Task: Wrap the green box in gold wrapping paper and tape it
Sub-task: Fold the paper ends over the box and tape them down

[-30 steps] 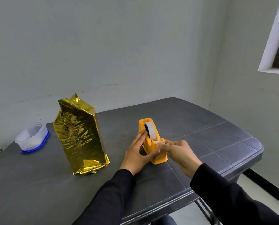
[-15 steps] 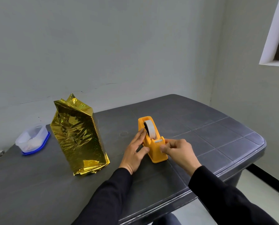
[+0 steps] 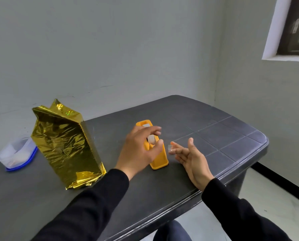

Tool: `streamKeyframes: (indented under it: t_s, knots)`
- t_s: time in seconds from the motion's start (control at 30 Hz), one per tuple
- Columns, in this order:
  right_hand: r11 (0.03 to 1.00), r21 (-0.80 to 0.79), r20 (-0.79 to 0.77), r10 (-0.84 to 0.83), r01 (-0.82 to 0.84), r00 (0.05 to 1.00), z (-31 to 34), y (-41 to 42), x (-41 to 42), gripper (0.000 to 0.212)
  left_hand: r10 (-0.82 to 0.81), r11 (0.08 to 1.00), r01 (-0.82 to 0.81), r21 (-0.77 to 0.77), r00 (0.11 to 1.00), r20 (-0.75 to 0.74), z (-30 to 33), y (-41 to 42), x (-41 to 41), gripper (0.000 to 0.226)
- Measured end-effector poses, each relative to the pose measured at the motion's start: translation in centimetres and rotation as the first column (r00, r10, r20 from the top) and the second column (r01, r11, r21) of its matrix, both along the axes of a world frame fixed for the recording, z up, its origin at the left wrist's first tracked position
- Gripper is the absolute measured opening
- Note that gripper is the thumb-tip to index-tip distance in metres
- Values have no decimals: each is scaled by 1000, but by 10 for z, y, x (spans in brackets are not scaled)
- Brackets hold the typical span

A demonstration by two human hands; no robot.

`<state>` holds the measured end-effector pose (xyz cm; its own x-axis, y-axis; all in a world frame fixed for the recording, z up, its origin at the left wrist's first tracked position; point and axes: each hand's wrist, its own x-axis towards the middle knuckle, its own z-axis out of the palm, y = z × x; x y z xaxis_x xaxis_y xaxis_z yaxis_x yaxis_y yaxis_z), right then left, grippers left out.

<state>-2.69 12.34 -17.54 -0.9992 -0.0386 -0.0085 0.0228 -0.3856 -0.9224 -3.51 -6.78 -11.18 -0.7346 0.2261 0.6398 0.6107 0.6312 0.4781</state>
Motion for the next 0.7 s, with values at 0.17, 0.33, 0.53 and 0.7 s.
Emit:
streamKeyframes:
  t_s: [0.17,0.33,0.53,0.7]
  knots:
    - [980,177,-127,-67,89,990,6,-5,5,82,36,830,100,-549,972,232,46,30,-8,53]
    - [953,268,-192,-89,140,977,30,-2,9,77,15,779,139,-612,971,239,71,33,-17,49]
    - [994,25,122,99,-103,988,72,2,3,70,-5,890,52,-454,994,105,105,17,-1,43]
    - [996,-34,8,78,-77,997,114,-22,5,38,89,987,-75,-139,992,92,142,-26,12,39]
